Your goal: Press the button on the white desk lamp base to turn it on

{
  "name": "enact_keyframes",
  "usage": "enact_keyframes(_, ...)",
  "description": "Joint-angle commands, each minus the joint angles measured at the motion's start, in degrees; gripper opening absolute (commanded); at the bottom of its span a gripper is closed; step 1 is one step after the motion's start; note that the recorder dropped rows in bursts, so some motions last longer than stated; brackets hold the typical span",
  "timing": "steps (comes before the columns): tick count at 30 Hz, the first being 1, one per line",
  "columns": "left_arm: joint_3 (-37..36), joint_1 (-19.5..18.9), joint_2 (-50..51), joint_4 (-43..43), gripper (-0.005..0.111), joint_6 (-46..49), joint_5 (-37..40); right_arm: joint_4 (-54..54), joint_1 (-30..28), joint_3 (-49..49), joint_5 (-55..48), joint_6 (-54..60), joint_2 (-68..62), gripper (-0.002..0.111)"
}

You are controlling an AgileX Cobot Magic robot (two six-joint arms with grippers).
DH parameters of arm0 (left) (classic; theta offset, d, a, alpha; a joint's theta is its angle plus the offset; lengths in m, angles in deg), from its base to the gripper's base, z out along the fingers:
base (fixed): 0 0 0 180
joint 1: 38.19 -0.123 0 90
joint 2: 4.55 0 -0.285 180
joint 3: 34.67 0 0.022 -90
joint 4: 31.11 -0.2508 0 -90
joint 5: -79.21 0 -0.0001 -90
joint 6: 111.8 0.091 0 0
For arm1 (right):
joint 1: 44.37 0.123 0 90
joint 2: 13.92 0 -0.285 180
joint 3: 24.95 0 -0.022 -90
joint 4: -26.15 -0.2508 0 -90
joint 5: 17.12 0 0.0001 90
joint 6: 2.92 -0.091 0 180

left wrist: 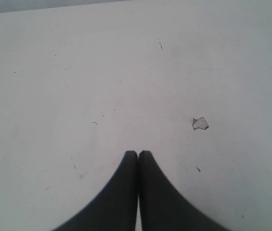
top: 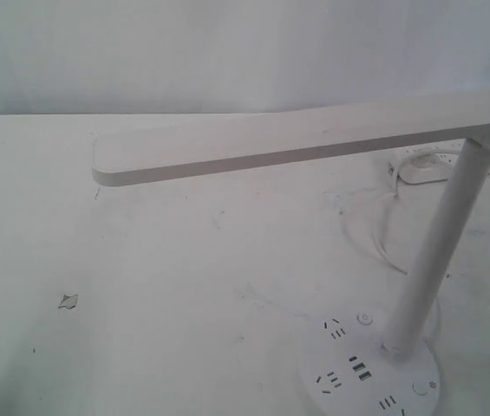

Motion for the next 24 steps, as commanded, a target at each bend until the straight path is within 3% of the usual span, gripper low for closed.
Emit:
enact_keyframes(1, -0.1, -0.1, 0.0, 0.3, 0.0, 0.0, 0.0, -0.6, 0.1, -8.9, -33.5, 1.9, -19.2, 0.0)
enact_keyframes(2, -0.1, -0.1, 0.0, 0.3, 0.0, 0.0, 0.0, -0.5, 0.1, -10.2, -44.9, 2.2, -26.6, 0.0)
enact_keyframes(4, -0.1, -0.1, 0.0, 0.3, 0.0, 0.0, 0.0, -0.4, 0.1, -10.5, -57.6, 2.2, -33.8, 0.0)
enact_keyframes(9, -0.1, -0.1, 0.0, 0.3, 0.0, 0.0, 0.0, -3.1, 0.1, -10.5, -69.3, 11.3, -39.6, 0.0)
enact_keyframes(13, -0.1, -0.1, 0.0, 0.3, 0.0, 0.0, 0.0, -17.4, 0.1, -10.5, -69.8, 28.8, -43.8, 0.0)
enact_keyframes(24, -0.1, -0.1, 0.0, 0.3, 0.0, 0.0, 0.0, -22.4, 0.1, -10.5, -64.8, 39.1, -61.9, 0.0)
